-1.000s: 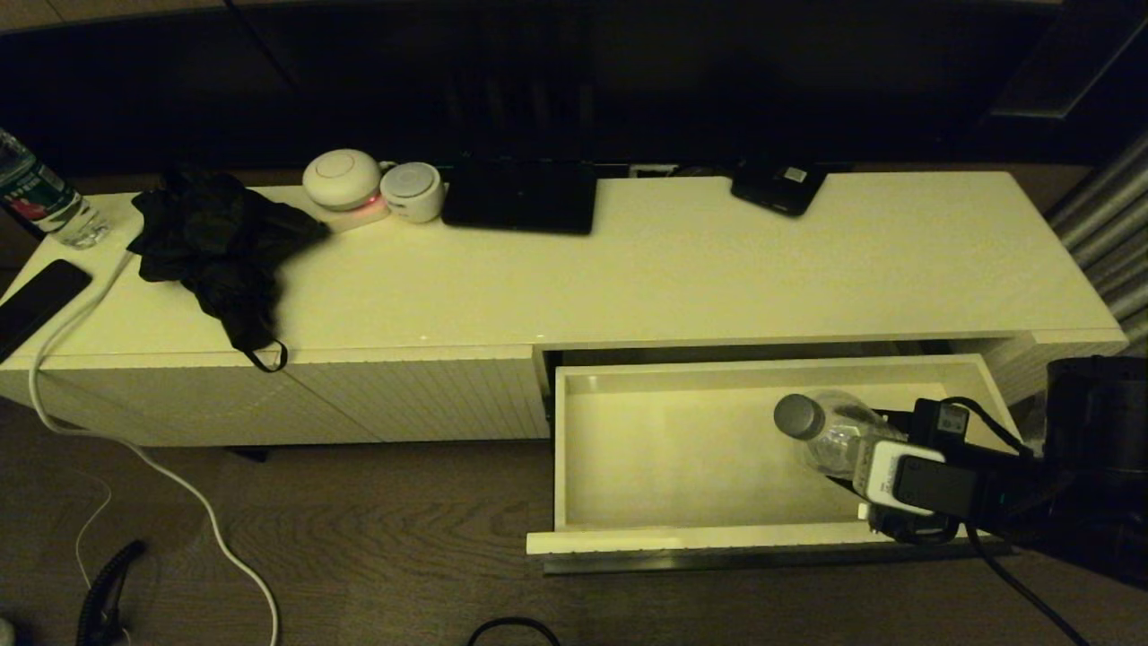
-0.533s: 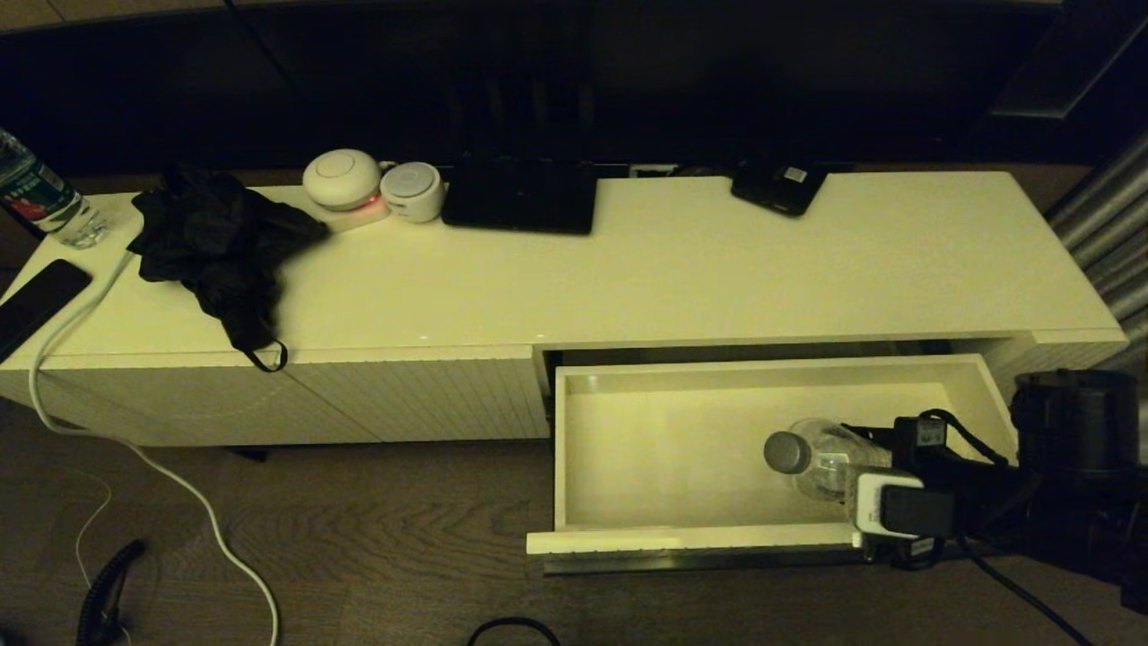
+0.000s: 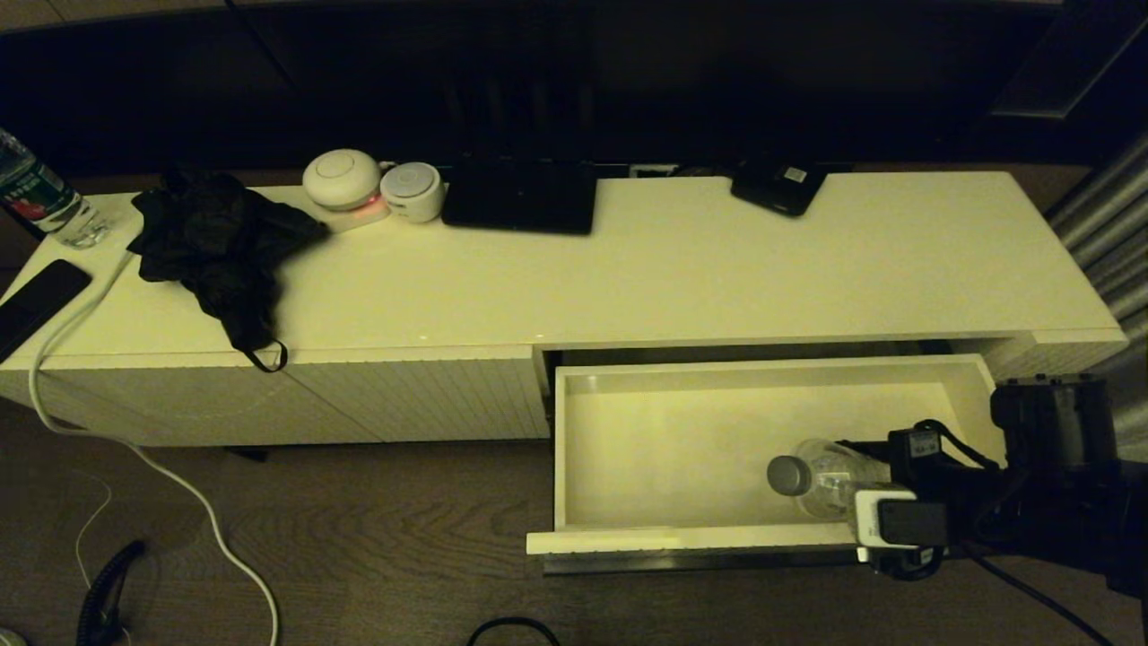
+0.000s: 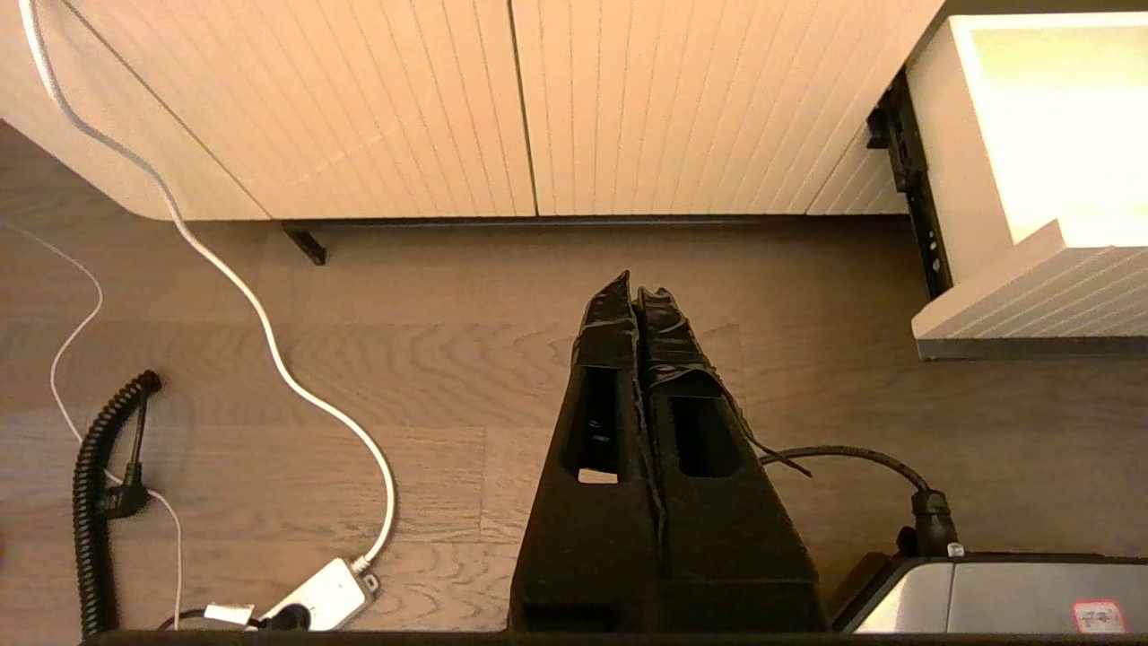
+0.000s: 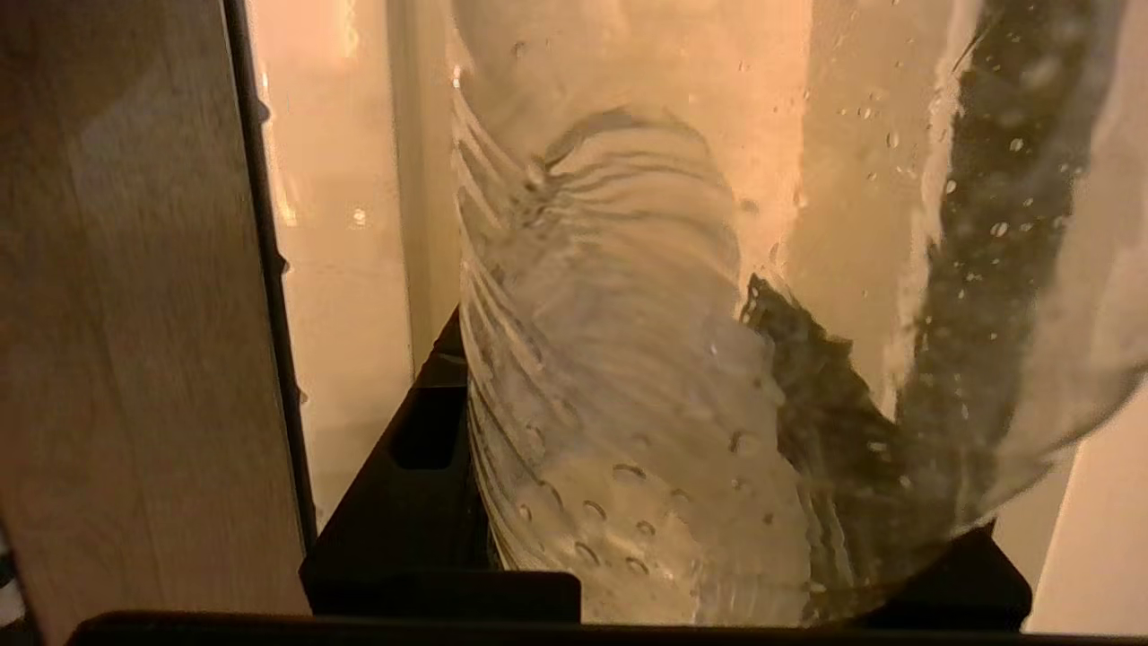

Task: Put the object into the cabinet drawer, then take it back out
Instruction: Put the mineral water in the drawer

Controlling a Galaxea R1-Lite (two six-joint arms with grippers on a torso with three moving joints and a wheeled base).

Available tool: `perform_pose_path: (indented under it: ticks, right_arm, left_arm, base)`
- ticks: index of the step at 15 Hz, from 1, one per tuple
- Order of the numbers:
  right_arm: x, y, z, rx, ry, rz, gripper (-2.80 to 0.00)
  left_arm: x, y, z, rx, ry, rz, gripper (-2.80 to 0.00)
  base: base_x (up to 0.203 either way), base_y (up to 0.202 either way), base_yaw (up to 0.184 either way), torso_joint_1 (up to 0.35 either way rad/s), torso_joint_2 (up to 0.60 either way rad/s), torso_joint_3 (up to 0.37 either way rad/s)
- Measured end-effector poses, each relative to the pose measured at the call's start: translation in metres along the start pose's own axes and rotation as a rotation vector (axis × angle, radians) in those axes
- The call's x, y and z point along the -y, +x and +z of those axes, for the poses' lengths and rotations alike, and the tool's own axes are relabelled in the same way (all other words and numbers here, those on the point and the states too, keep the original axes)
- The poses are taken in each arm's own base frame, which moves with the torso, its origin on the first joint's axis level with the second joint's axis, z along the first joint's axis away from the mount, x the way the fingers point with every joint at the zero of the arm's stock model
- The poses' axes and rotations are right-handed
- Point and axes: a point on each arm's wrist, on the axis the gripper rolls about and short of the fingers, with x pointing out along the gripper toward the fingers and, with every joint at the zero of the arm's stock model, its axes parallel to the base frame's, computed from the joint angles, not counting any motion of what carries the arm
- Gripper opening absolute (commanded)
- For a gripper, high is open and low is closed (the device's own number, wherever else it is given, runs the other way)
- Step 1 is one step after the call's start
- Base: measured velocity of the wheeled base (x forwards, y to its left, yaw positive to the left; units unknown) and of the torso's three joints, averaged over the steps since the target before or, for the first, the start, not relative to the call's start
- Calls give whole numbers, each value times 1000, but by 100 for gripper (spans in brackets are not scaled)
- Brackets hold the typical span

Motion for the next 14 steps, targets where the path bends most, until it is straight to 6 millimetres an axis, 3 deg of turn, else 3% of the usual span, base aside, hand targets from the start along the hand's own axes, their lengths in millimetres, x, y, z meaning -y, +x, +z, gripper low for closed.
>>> perform_pose_path:
  ticks: [5, 6, 14]
  right_arm:
    - [3, 1, -1, -6, -1, 1, -280]
    - [2, 2, -2, -7, -1, 3, 0]
    - [-4, 11, -3, -6, 6, 52, 0]
  left_arm:
    - [0, 0, 0, 0, 0, 0, -280]
    - [0, 0, 0, 0, 0, 0, -280]
    - [0, 0, 0, 0, 0, 0, -280]
  base:
    - [0, 0, 0, 0, 0, 0]
    - [0, 0, 0, 0, 0, 0]
    - [0, 0, 0, 0, 0, 0]
